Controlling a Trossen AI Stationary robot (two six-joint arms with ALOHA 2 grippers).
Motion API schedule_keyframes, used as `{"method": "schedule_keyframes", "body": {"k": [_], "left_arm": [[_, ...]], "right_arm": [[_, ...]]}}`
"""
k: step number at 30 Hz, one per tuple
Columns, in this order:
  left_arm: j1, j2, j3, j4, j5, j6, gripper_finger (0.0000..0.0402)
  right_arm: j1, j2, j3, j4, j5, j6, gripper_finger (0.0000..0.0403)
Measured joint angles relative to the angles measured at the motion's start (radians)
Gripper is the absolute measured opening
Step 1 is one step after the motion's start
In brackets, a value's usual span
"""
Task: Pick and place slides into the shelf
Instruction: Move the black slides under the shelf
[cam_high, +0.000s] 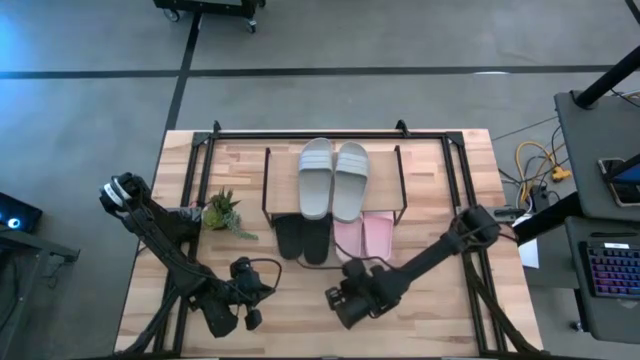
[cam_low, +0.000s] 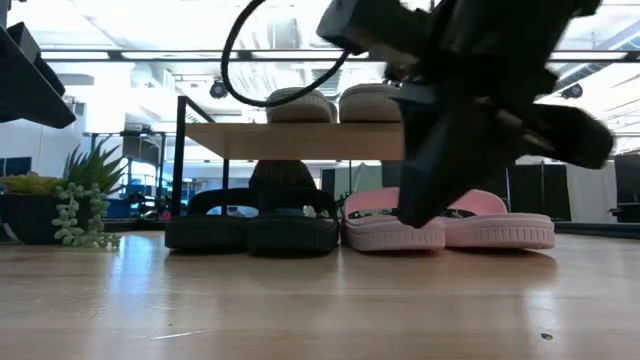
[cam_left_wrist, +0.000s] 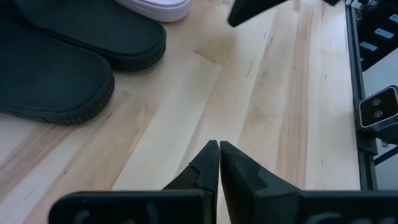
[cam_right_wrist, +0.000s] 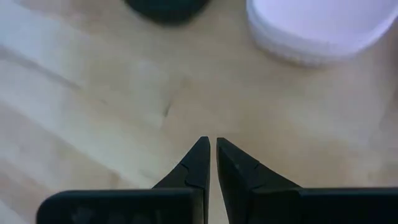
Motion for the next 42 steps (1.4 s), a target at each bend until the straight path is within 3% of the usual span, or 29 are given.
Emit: {"method": "schedule_keyframes", "body": {"k": [6,14,20,27,37,42], "left_arm": [[0.0,0.0,0.0,0.002,0.001,-0.004,0.0],[0.033,0.0,-0.031,0.001,-0.005,-0.155,0.0],[0.107,0.03,-0.031,0.029,-0.026,-0.113,0.0],[0.168,0.117,-0.031,0.205,0.025,-0.019,0.0],[0.229,0.192,-0.031,0.202,0.026,-0.02,0.0],[0.262,0.191,-0.031,0.125,0.021,-0.026,0.0]], "right_arm": [[-0.044,0.0,0.003,0.104,-0.017,-0.13,0.0022],[-0.065,-0.001,0.004,0.336,-0.019,-0.291,0.0022],[-0.075,-0.001,0.004,0.333,-0.018,-0.302,0.0022],[-0.074,-0.001,0.004,0.329,-0.019,-0.311,0.0022],[-0.056,-0.001,0.004,0.321,-0.02,-0.335,0.0022],[-0.05,-0.001,0.004,0.313,-0.019,-0.337,0.0022]]}}
